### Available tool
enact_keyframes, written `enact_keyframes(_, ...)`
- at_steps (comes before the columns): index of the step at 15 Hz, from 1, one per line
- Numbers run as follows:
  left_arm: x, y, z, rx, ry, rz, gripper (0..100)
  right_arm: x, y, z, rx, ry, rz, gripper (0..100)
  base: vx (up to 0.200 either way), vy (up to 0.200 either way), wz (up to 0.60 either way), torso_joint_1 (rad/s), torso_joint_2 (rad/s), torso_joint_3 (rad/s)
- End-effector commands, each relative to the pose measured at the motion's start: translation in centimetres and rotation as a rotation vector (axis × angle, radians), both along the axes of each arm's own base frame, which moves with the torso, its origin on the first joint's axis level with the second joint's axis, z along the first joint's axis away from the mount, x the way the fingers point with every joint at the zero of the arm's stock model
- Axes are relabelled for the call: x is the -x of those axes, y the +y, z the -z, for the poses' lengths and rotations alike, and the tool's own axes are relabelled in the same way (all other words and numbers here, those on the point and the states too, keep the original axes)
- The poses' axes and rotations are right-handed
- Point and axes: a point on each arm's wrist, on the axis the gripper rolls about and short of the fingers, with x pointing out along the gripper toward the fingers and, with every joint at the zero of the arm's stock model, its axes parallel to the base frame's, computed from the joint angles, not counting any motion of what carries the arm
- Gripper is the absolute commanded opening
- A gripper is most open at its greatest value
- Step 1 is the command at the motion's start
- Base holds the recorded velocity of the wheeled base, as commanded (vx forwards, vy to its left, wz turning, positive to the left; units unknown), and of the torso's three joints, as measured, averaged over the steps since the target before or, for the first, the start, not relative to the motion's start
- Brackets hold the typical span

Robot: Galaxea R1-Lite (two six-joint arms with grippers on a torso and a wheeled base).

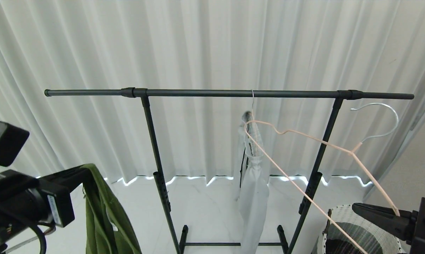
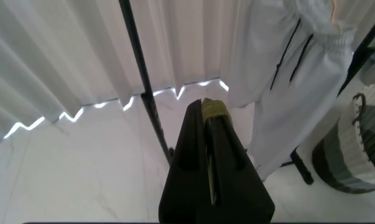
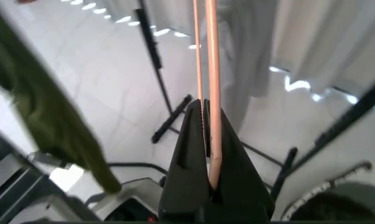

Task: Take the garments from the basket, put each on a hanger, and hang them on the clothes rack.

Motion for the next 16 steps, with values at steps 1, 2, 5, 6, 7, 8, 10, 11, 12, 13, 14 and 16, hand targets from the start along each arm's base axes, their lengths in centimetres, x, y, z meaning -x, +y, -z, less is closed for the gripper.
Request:
enact_keyframes(1, -3.2, -1.4, -2.6, 0.007, -0.025, 0.006, 0, -0.1, 1.7, -0.5, 0.015, 0.005, -0.118, 0, 0.000, 0.000, 0.00, 0.000, 0.00, 0.000)
enact_keyframes(2, -4.3, -2.0, -3.1, 0.003, -0.024, 0.000, 0, -0.3, 2.6, -0.6, 0.023, 0.016, -0.157, 0, 0.000, 0.000, 0.00, 0.000, 0.00, 0.000)
enact_keyframes(5, -7.8, -4.1, -3.9, -0.029, -0.022, -0.083, 0, -0.9, 5.1, -1.4, 0.027, 0.014, -0.245, 0, 0.000, 0.000, 0.00, 0.000, 0.00, 0.000)
enact_keyframes(6, -8.7, -5.2, -4.4, -0.036, -0.031, -0.103, 0, -0.9, 5.9, -1.8, 0.022, 0.009, -0.280, 0, 0.000, 0.000, 0.00, 0.000, 0.00, 0.000)
enact_keyframes(7, -9.2, -6.2, -4.8, -0.038, -0.043, -0.106, 0, -0.7, 6.6, -1.9, 0.020, 0.016, -0.315, 0, 0.000, 0.000, 0.00, 0.000, 0.00, 0.000)
enact_keyframes(8, -9.7, -7.1, -4.9, -0.037, -0.045, -0.090, 0, -0.5, 7.4, -1.5, 0.031, 0.032, -0.351, 0, 0.000, 0.000, 0.00, 0.000, 0.00, 0.000)
enact_keyframes(10, -10.6, -8.0, -5.0, -0.034, -0.042, -0.078, 0, -0.6, 8.6, -1.1, 0.029, 0.033, -0.388, 0, 0.000, 0.000, 0.00, 0.000, 0.00, 0.000)
enact_keyframes(11, -10.8, -8.4, -5.2, -0.021, -0.045, -0.074, 0, -1.0, 9.3, -0.9, 0.014, 0.021, -0.388, 0, 0.000, 0.000, 0.00, 0.000, 0.00, 0.000)
enact_keyframes(12, -11.0, -8.5, -5.4, -0.015, -0.050, -0.073, 0, -1.4, 9.7, -1.0, -0.010, 0.014, -0.384, 0, 0.000, 0.000, 0.00, 0.000, 0.00, 0.000)
enact_keyframes(13, -11.1, -8.6, -5.5, -0.013, -0.054, -0.075, 0, -1.7, 10.1, -0.9, -0.021, 0.016, -0.379, 0, 0.000, 0.000, 0.00, 0.000, 0.00, 0.000)
enact_keyframes(14, -11.0, -8.5, -5.5, -0.013, -0.054, -0.075, 0, -1.9, 10.4, -1.0, -0.031, 0.008, -0.375, 0, 0.000, 0.000, 0.00, 0.000, 0.00, 0.000)
enact_keyframes(16, -10.8, -8.6, -5.4, -0.020, -0.055, -0.096, 0, -2.3, 10.4, -1.5, -0.043, -0.004, -0.364, 0, 0.000, 0.000, 0.00, 0.000, 0.00, 0.000)
